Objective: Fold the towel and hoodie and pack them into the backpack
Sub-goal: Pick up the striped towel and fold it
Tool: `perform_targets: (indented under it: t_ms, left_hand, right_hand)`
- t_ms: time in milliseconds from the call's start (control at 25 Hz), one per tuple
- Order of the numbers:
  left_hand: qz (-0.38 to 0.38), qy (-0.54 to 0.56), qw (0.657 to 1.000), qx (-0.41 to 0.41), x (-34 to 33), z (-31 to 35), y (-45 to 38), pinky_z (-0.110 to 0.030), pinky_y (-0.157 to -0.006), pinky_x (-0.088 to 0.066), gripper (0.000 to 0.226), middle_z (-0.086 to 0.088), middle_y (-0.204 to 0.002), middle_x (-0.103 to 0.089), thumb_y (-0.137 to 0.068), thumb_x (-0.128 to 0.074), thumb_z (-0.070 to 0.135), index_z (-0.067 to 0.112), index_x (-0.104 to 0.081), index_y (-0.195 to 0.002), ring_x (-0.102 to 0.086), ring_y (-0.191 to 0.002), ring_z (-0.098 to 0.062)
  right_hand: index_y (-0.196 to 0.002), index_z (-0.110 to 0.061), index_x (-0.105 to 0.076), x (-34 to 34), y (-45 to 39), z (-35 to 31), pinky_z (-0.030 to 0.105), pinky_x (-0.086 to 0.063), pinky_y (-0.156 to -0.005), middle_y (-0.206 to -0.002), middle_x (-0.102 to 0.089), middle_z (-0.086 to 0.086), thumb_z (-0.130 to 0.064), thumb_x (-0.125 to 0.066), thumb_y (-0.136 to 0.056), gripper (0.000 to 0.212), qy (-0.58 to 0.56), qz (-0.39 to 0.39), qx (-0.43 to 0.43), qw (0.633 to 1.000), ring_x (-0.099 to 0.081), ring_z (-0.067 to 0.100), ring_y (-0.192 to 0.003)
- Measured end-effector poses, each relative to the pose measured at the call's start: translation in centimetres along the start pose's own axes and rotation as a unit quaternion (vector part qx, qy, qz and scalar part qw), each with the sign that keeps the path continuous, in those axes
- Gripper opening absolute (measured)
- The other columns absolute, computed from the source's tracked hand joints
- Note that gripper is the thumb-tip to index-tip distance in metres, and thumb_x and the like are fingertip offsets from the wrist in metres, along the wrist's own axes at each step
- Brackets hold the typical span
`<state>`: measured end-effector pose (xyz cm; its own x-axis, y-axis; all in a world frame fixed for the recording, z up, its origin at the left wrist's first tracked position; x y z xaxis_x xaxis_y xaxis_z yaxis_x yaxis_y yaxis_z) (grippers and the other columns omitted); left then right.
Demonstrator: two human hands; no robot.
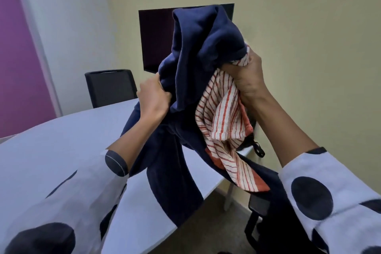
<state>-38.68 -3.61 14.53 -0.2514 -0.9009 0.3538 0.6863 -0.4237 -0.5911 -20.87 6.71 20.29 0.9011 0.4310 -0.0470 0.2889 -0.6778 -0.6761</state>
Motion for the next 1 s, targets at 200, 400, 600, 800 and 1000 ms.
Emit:
perform_targets:
  t_ms: [200, 400, 600, 800, 1000]
  left_hand:
    - [0.042, -0.044, 0.998, 0.031, 1.1, -5.5, -5.1, -0.036, -0.070, -0.035, 0.018, -0.002, -0.067, -0.047, -0.077, -0.044, -0.003, 0.013, -0.041, -0.068, -0.043, -0.072, -0.030]
    - [0.098, -0.088, 0.989, 0.064, 2.5, -10.3, -12.0, -0.033, -0.068, -0.032, 0.017, -0.002, -0.061, -0.042, -0.076, -0.040, -0.006, 0.009, -0.040, -0.067, -0.045, -0.071, -0.030]
    - [0.148, -0.128, 0.977, 0.085, 2.0, -15.4, -19.4, -0.034, -0.066, -0.032, 0.020, -0.004, -0.065, -0.048, -0.072, -0.030, -0.008, 0.010, -0.035, -0.065, -0.050, -0.074, -0.033]
    - [0.184, -0.172, 0.963, 0.090, 1.4, -20.2, -25.7, -0.035, -0.066, -0.032, 0.018, -0.027, -0.089, -0.062, -0.073, -0.031, -0.006, 0.011, -0.037, -0.070, -0.056, -0.095, -0.047]
    - [0.185, -0.175, 0.962, 0.103, -0.1, -26.7, -28.8, -0.045, -0.073, -0.040, 0.026, -0.004, -0.065, -0.053, -0.079, -0.034, -0.008, 0.013, -0.032, -0.064, -0.050, -0.068, -0.022]
  right_hand:
    - [-0.098, -0.017, -0.064, -7.0, -4.1, 5.0, 0.028, -0.054, -0.076, -0.090, -0.071, 0.000, 0.002, -0.076, -0.066, 0.039, -0.048, -0.064, 0.000, 0.997, -0.068, 0.013, -0.085]
    - [-0.100, -0.016, -0.061, -14.5, -10.1, 9.9, 0.026, -0.054, -0.077, -0.095, -0.069, 0.005, 0.005, -0.075, -0.068, 0.041, -0.118, -0.126, 0.006, 0.985, -0.068, 0.014, -0.087]
    - [-0.100, -0.014, -0.062, -22.3, -16.7, 17.7, 0.034, -0.056, -0.082, -0.095, -0.069, 0.008, 0.009, -0.076, -0.067, 0.042, -0.174, -0.181, -0.023, 0.968, -0.067, 0.022, -0.090]
    - [-0.098, -0.013, -0.062, -28.6, -21.5, 23.3, 0.045, -0.055, -0.087, -0.096, -0.070, 0.011, 0.004, -0.078, -0.066, 0.039, -0.198, -0.218, -0.028, 0.955, -0.066, 0.029, -0.093]
    - [-0.093, -0.020, -0.061, -33.5, -23.1, 29.5, 0.030, -0.055, -0.074, -0.088, -0.068, -0.001, 0.000, -0.078, -0.067, 0.038, -0.153, -0.267, -0.044, 0.951, -0.065, 0.014, -0.083]
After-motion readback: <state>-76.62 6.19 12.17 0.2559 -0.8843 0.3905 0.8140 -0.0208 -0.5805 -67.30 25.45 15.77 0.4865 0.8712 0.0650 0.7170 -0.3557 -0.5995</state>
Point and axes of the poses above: each hand's wrist, its own y-axis away from the middle knuckle, its own x-axis out of the back of the hand, z = x × y, the point moved 4 cm from there along -y, towards the middle knuckle
